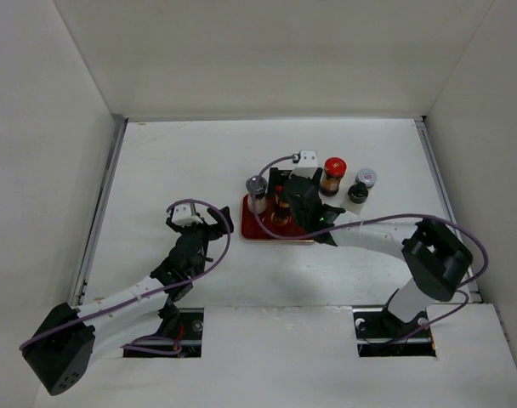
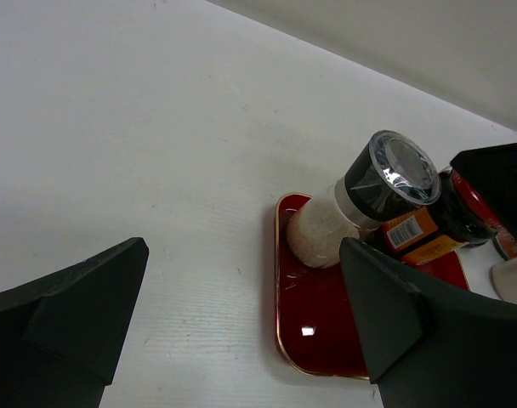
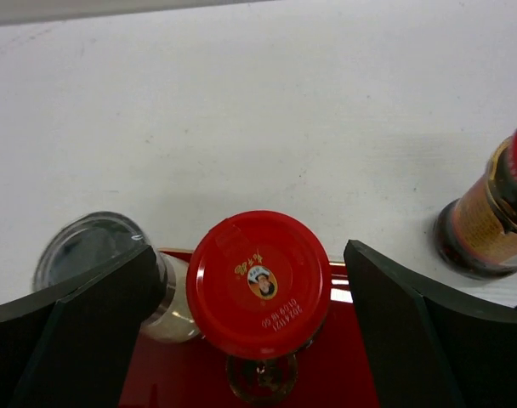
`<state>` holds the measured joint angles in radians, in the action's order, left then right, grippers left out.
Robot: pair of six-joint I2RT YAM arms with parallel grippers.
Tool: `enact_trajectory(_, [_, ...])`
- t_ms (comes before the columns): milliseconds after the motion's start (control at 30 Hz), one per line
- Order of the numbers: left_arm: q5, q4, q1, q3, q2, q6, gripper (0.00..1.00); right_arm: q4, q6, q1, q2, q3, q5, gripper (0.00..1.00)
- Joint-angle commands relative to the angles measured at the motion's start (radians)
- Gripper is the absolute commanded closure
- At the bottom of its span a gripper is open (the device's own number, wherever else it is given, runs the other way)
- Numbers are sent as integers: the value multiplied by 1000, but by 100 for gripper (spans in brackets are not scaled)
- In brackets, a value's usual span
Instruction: Organize the condiment bottles
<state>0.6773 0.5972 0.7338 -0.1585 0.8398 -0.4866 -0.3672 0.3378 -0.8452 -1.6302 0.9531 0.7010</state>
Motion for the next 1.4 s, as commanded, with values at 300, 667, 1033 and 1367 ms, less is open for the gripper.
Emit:
enact_trajectory(300, [-7,55,3,1,4,-10,0,186,4,171,337,-58,-44,32])
enact_trajectory(667, [-24,55,-6,-1,4,-10,0,465,-83,366,106,203,-127,0])
enact_trajectory(1033, [-25,53,-11,4,-5,-10,0,461,-68,383,-8,233,-100,0])
enact_trajectory(1367, [-27,55,-11,4,2,-12,0,439,-39,400,-66,231,-146,10])
